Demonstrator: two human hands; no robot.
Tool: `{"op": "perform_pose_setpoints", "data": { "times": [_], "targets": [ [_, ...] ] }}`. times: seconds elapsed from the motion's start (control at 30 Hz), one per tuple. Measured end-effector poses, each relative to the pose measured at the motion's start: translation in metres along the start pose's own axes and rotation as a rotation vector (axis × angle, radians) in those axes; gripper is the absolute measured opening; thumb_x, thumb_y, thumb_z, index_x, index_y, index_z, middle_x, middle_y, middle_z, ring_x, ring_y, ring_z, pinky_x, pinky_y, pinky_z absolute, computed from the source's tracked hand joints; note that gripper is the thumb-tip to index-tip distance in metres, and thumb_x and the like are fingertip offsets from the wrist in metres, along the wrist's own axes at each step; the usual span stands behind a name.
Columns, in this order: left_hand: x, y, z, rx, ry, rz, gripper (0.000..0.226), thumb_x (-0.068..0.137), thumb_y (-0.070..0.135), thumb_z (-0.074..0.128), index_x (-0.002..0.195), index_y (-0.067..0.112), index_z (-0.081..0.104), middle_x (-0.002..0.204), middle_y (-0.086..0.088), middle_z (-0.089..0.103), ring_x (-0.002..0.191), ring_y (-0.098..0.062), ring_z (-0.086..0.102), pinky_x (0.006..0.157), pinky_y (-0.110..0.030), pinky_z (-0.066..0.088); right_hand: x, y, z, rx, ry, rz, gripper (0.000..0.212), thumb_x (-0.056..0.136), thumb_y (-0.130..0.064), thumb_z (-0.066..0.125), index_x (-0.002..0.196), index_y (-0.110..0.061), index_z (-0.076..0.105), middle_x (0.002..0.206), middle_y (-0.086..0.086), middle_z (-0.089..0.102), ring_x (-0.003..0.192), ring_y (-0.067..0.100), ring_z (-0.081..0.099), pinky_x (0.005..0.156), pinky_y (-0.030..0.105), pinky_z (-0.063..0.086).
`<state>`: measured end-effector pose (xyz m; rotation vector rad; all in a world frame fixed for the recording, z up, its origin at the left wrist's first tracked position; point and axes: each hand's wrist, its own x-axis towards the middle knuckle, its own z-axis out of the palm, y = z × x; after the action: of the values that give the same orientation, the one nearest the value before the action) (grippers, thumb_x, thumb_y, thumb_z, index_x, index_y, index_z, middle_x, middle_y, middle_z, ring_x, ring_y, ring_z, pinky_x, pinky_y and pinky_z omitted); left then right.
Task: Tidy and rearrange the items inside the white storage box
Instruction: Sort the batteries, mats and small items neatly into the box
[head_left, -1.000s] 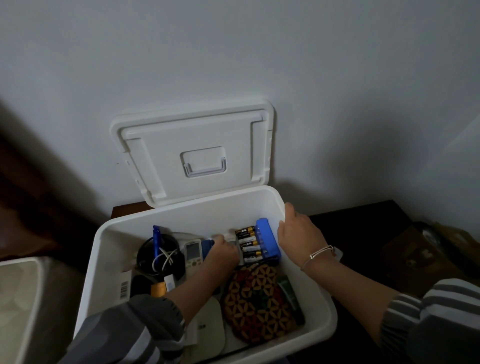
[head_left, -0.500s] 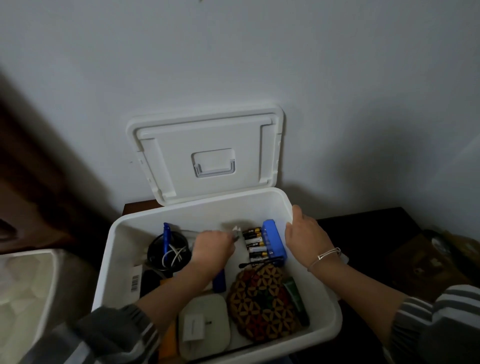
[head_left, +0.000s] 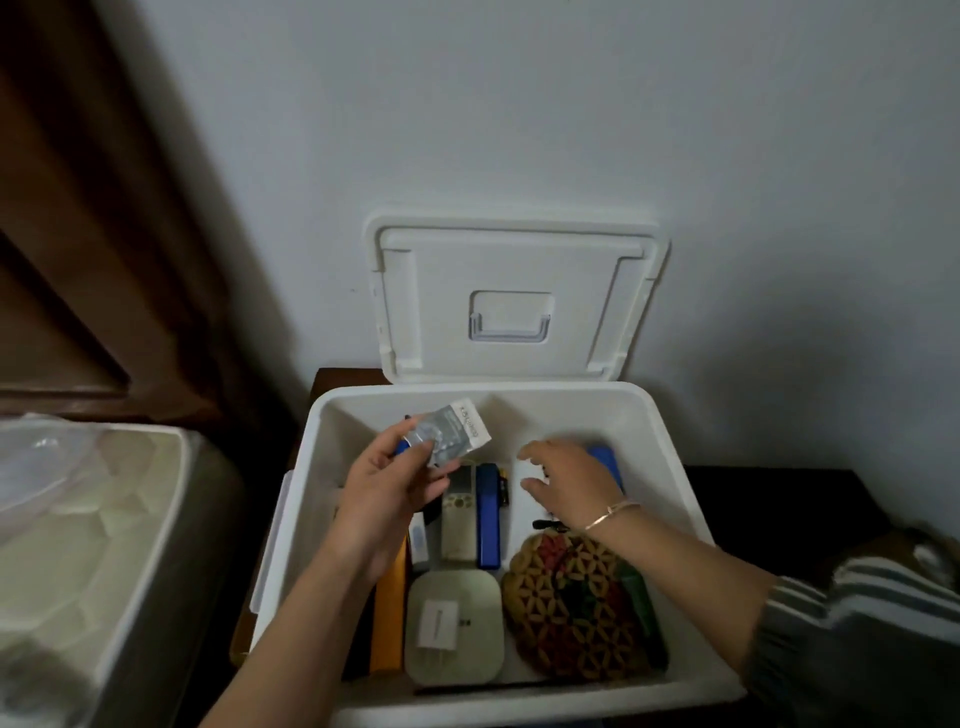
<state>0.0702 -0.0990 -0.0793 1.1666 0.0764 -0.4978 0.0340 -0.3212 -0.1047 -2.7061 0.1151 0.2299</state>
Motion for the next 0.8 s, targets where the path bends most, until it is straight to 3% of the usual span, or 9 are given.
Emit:
{"op": "perform_pose_setpoints", "data": {
  "times": [0.1, 0.2, 0.37, 0.53, 0.6, 0.67, 0.8],
  "targets": [
    [0.003, 0.0, -0.003, 0.002, 0.013, 0.024, 0.024, 0.094, 0.018, 0.059, 0.113, 0.028, 0.069, 0.109, -0.011, 0.072, 0.087, -0.017, 0.072, 0.061, -0.019, 0.055, 0.033, 0.009, 0.023, -0.078, -0.185, 0.061, 0.057, 0.087, -0.026, 0.065, 0.139, -0.017, 0.043, 0.135, 0.007, 0.049, 0.125, 0.023, 0.046, 0.106, 0.035, 0.038],
    [0.006, -0.001, -0.005, -0.058, 0.022, 0.005, 0.025, 0.093, 0.015, 0.059, 0.116, 0.023, 0.068, 0.107, -0.012, 0.073, 0.084, -0.016, 0.073, 0.06, -0.018, 0.055, 0.051, 0.013, 0.039, -0.158, -0.258, 0.081, 0.066, 0.08, -0.03, 0.072, 0.137, -0.014, 0.044, 0.137, 0.008, 0.048, 0.127, 0.024, 0.044, 0.107, 0.034, 0.036],
    [0.008, -0.001, -0.004, -0.134, -0.002, -0.024, 0.028, 0.093, 0.011, 0.058, 0.121, 0.016, 0.063, 0.105, -0.013, 0.073, 0.08, -0.014, 0.073, 0.058, -0.018, 0.055, 0.061, 0.007, 0.056, -0.136, -0.276, 0.054, 0.048, 0.074, -0.018, 0.075, 0.118, -0.011, 0.055, 0.12, 0.01, 0.06, 0.11, 0.027, 0.057, 0.092, 0.036, 0.049],
    [0.006, 0.003, -0.003, -0.138, -0.013, -0.043, 0.029, 0.094, 0.011, 0.057, 0.122, 0.015, 0.062, 0.106, -0.013, 0.073, 0.079, -0.013, 0.072, 0.058, -0.017, 0.055, 0.058, 0.004, 0.058, -0.105, -0.262, 0.034, 0.042, 0.078, -0.013, 0.07, 0.116, -0.009, 0.053, 0.117, 0.01, 0.059, 0.107, 0.026, 0.058, 0.09, 0.032, 0.049],
    [0.006, 0.003, -0.002, -0.14, -0.009, -0.047, 0.029, 0.094, 0.011, 0.058, 0.122, 0.016, 0.062, 0.105, -0.012, 0.073, 0.079, -0.013, 0.072, 0.058, -0.017, 0.055, 0.053, 0.005, 0.052, -0.074, -0.286, 0.052, 0.036, 0.076, -0.012, 0.071, 0.107, -0.011, 0.053, 0.111, 0.01, 0.058, 0.1, 0.024, 0.058, 0.08, 0.027, 0.048],
    [0.006, 0.003, -0.001, -0.14, -0.002, -0.049, 0.028, 0.094, 0.01, 0.058, 0.121, 0.017, 0.062, 0.104, -0.011, 0.074, 0.078, -0.012, 0.072, 0.057, -0.017, 0.055, 0.046, 0.008, 0.043, 0.109, -0.299, 0.176, 0.035, 0.075, -0.008, 0.071, 0.1, -0.015, 0.048, 0.098, 0.008, 0.058, 0.084, 0.019, 0.06, 0.067, 0.025, 0.048],
    [0.006, 0.004, 0.002, -0.163, 0.011, -0.057, 0.023, 0.093, 0.008, 0.058, 0.112, 0.017, 0.065, 0.094, -0.009, 0.075, 0.073, -0.011, 0.072, 0.055, -0.017, 0.054, 0.029, 0.013, 0.014, 1.123, -0.363, 0.644, 0.041, 0.081, 0.017, 0.058, 0.109, -0.013, 0.054, 0.096, 0.02, 0.062, 0.079, 0.026, 0.071, 0.061, 0.027, 0.058]
  ]
}}
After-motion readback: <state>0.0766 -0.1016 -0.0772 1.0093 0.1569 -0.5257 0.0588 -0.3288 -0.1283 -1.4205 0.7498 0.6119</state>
